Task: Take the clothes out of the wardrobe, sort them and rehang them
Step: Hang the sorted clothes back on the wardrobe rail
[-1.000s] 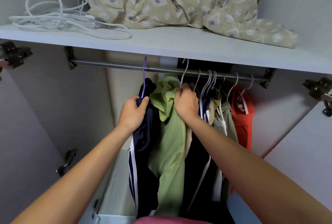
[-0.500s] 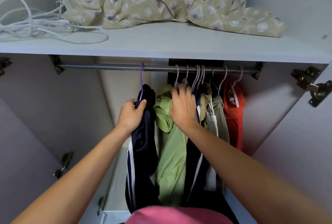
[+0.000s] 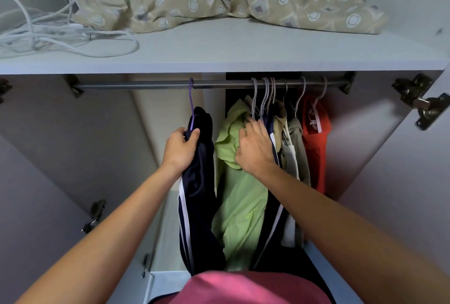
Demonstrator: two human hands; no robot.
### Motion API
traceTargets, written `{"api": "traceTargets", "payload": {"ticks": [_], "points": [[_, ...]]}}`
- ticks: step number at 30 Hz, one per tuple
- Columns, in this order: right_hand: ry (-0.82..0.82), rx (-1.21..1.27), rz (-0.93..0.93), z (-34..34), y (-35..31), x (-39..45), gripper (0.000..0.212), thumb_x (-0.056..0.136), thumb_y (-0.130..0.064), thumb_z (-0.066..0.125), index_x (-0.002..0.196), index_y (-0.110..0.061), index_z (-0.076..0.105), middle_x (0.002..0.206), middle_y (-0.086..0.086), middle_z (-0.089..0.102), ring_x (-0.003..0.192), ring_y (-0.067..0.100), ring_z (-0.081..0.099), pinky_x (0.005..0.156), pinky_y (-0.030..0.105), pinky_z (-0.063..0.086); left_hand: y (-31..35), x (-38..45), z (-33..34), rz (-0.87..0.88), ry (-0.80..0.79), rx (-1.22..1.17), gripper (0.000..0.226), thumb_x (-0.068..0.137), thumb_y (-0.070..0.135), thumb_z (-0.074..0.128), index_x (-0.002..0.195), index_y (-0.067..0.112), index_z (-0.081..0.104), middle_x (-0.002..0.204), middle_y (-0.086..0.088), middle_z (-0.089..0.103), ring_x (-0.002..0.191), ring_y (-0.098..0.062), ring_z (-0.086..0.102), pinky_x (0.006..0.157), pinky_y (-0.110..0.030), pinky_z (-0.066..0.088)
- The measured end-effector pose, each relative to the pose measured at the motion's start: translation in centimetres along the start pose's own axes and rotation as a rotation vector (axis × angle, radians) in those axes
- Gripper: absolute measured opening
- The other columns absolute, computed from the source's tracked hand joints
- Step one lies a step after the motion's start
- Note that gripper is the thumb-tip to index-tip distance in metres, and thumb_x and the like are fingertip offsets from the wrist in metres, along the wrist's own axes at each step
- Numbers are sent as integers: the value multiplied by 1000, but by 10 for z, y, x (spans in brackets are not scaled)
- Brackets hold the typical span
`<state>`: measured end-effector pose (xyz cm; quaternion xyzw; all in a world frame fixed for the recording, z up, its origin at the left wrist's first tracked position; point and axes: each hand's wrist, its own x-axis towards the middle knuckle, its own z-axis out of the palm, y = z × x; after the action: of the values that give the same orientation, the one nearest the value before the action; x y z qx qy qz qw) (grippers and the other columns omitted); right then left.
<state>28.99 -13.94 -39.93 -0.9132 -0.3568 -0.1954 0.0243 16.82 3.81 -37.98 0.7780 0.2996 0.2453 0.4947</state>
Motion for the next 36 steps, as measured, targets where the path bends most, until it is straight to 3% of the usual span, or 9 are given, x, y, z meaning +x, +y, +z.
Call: {"api": "traceTargets", "payload": {"ticks": [4, 8, 11, 14, 18, 23, 29, 36], "points": [[23, 92, -4, -5, -9, -1, 45, 79, -26, 68, 120, -7, 64, 138, 19, 57, 146, 36, 38, 131, 48, 10, 0, -4, -1, -20, 1, 20, 34, 99, 44, 65, 86, 14, 57, 78, -1, 64, 75, -25, 62, 72, -40, 50], [33, 347, -41, -22, -33, 10, 44, 92, -28, 58, 133, -10, 59, 134, 12, 58, 135, 32, 46, 129, 46, 18, 1, -14, -10, -35, -10, 44, 24, 97, 39, 69, 101, 17, 60, 94, -1, 71, 91, -24, 70, 87, -46, 58], [-167, 715, 78, -42, -59, 35, 50, 101, -36, 56, 147, -19, 50, 146, 8, 56, 135, 31, 50, 114, 45, 41, 5, -25, -17, -32, -18, 42, 23, 98, 32, 70, 110, 15, 60, 95, 1, 72, 91, -22, 71, 88, -45, 58], [-327, 1013, 185, -48, -84, 58, 50, 100, -38, 60, 146, -21, 48, 141, 7, 61, 125, 31, 60, 106, 46, 49, -2, -38, -21, -37, -35, 41, 24, 98, 32, 70, 114, 18, 59, 89, 1, 75, 84, -21, 73, 83, -46, 59], [-370, 922, 163, -33, -104, 70, 54, 94, -35, 65, 140, -18, 44, 129, 12, 63, 119, 36, 62, 100, 48, 52, -16, -53, -26, -30, -10, 108, 20, 100, 34, 67, 110, 20, 57, 80, -1, 74, 75, -22, 71, 71, -42, 57], [-275, 799, 84, -15, -120, 78, 62, 95, -37, 64, 148, -14, 40, 138, 17, 55, 126, 40, 56, 101, 47, 50, -34, -57, -39, 11, 52, 273, 20, 104, 41, 57, 102, 21, 58, 78, 0, 68, 75, -23, 65, 65, -40, 50], [-251, 706, -43, -6, -164, 96, 75, 98, -43, 59, 159, -14, 26, 141, 15, 54, 128, 37, 55, 98, 45, 51, -56, -51, -67, 7, 145, 377, 25, 104, 47, 52, 97, 23, 49, 81, -2, 66, 82, -37, 63, 65, -43, 44], [-323, 685, -135, -6, -232, 119, 88, 100, -58, 53, 166, -16, 11, 162, 13, 37, 149, 34, 37, 114, 45, 41, -71, -40, -133, -29, 184, 595, 20, 103, 29, 51, 117, 19, 40, 99, -13, 69, 89, -44, 64, 69, -43, 42]]}}
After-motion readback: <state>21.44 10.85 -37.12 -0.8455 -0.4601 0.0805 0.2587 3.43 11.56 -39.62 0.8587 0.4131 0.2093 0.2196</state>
